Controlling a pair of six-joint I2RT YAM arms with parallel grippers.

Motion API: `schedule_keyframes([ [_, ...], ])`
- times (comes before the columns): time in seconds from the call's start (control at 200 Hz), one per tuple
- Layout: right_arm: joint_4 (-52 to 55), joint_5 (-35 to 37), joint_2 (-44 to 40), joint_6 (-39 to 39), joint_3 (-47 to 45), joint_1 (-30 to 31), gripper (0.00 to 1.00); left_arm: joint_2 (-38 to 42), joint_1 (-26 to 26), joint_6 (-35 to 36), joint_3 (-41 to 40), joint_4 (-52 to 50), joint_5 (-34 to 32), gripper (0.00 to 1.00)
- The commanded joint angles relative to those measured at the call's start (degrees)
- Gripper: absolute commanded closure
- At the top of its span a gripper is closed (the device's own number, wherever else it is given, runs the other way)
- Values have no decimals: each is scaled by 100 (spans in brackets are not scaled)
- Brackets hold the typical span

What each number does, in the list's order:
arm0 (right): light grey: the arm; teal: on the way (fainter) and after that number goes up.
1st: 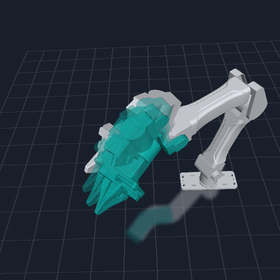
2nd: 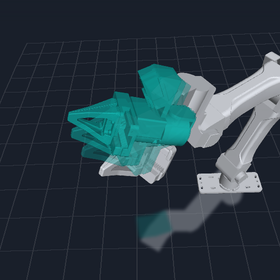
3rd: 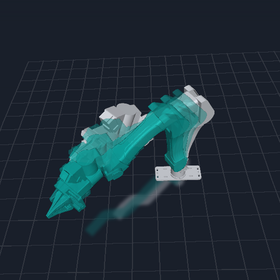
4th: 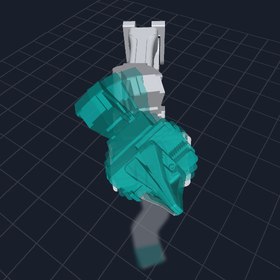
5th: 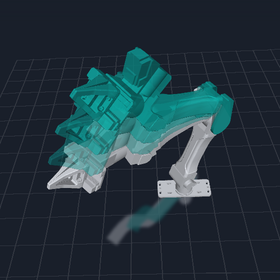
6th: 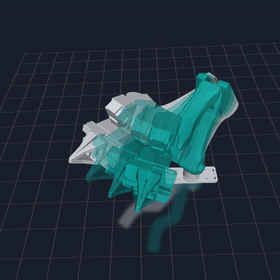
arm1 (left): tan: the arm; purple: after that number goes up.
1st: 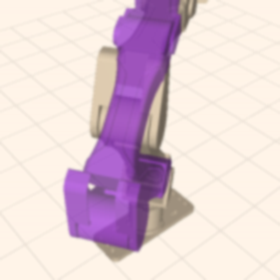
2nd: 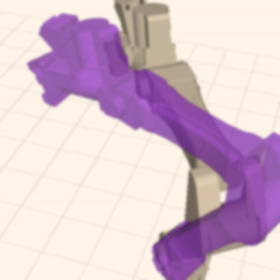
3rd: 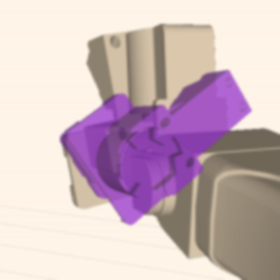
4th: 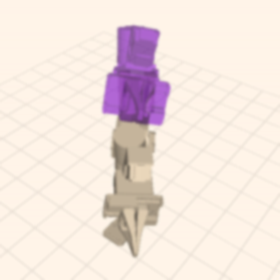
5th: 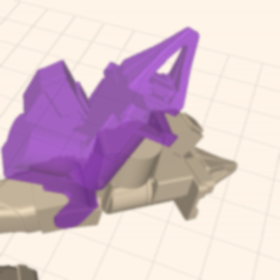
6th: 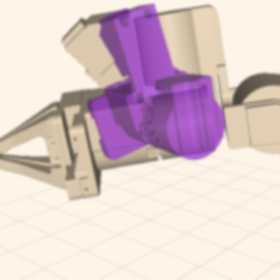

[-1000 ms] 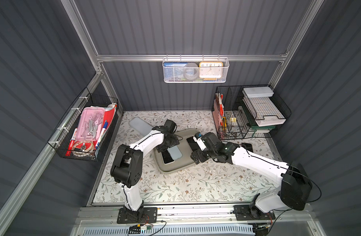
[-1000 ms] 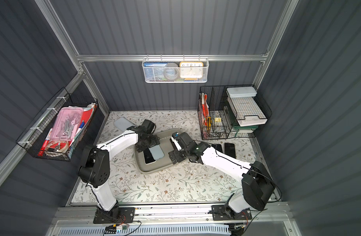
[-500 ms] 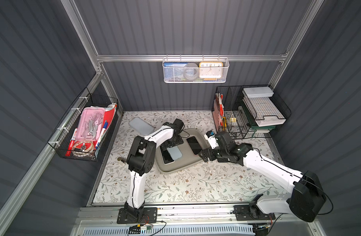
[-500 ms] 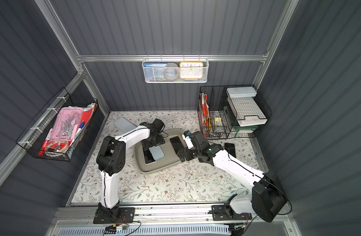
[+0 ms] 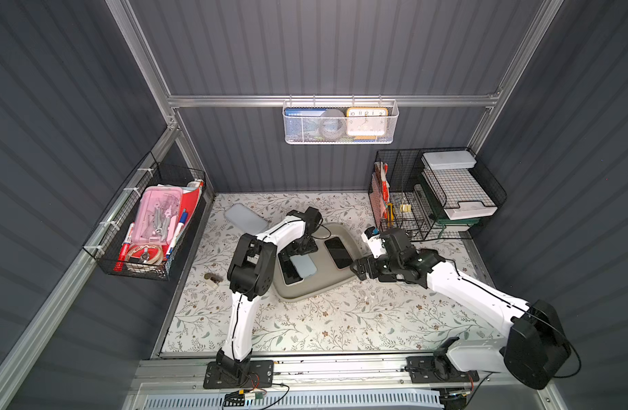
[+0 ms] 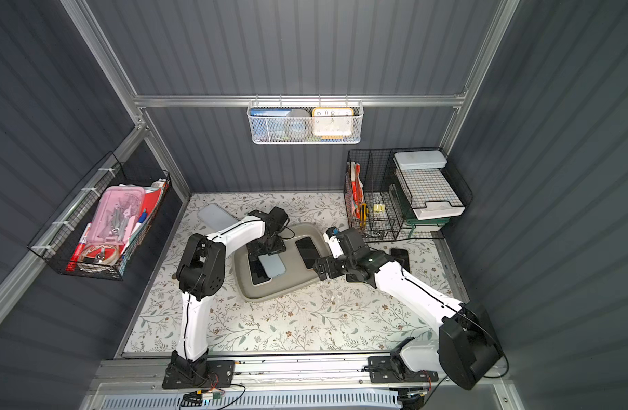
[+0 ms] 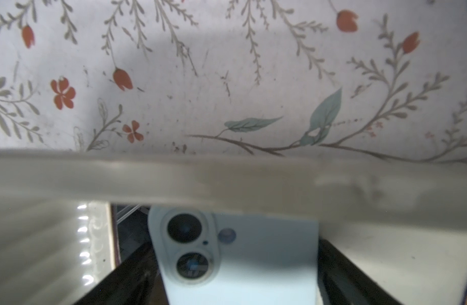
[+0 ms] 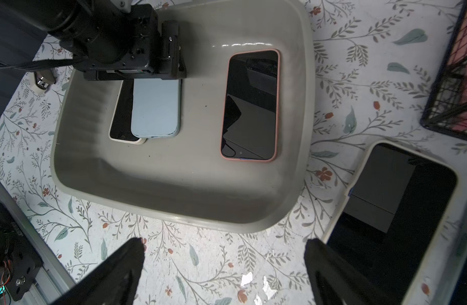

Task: Take the phone out of the storage box
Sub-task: Pick up the phone from the storage box.

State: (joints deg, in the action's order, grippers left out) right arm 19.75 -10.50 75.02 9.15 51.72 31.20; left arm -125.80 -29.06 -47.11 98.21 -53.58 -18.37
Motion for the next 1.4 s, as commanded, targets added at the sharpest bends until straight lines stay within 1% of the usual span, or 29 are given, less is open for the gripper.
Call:
schedule_keyframes([
  [0.0,-50,-8,-172,-22,-99,-61,1,-124,4,61,-36,-235,-56,11],
  [0.27,-165,-155,-247,-1,-110,-70,1,165,5,145,-189,-60,-63,33],
  [0.36,-149,-303,-219,29,-44,-70,1,327,5,167,-316,51,-59,38],
  [0.38,-134,-539,-216,48,-36,-70,1,369,5,171,-343,78,-50,39],
  [0.425,-80,-662,-202,65,9,-65,1,466,6,199,-409,123,-24,41],
  [0.55,-58,-640,-298,98,66,65,1,827,5,244,-585,264,59,47],
  [0.655,-90,-427,-362,57,156,406,1,1155,2,318,-678,352,157,52],
  [0.665,-91,-246,-358,49,168,451,1,1178,2,328,-687,363,169,52],
  [0.685,-91,-125,-353,35,185,532,1,1243,1,353,-704,378,194,53],
  [0.756,-160,154,-307,-16,262,856,1,1429,-3,438,-741,418,263,56],
  [0.851,-326,529,-191,-24,336,1288,1,1660,-3,500,-765,428,302,57],
  [0.896,-417,634,-113,21,371,1442,2,1781,-3,535,-789,443,308,60],
  [1.051,-870,935,303,244,488,1895,3,2109,-3,670,-874,524,386,65],
  [1.126,-1006,1047,560,228,647,2123,3,2181,-3,740,-865,537,460,66],
  [1.191,-978,1284,790,168,842,2291,1,2225,-3,806,-852,559,548,66],
  [1.326,-981,1666,1216,159,1209,2481,1,2325,-4,879,-820,586,681,67],
  [1.396,-964,2027,1435,120,1396,2618,1,2394,-3,913,-775,586,728,68],
])
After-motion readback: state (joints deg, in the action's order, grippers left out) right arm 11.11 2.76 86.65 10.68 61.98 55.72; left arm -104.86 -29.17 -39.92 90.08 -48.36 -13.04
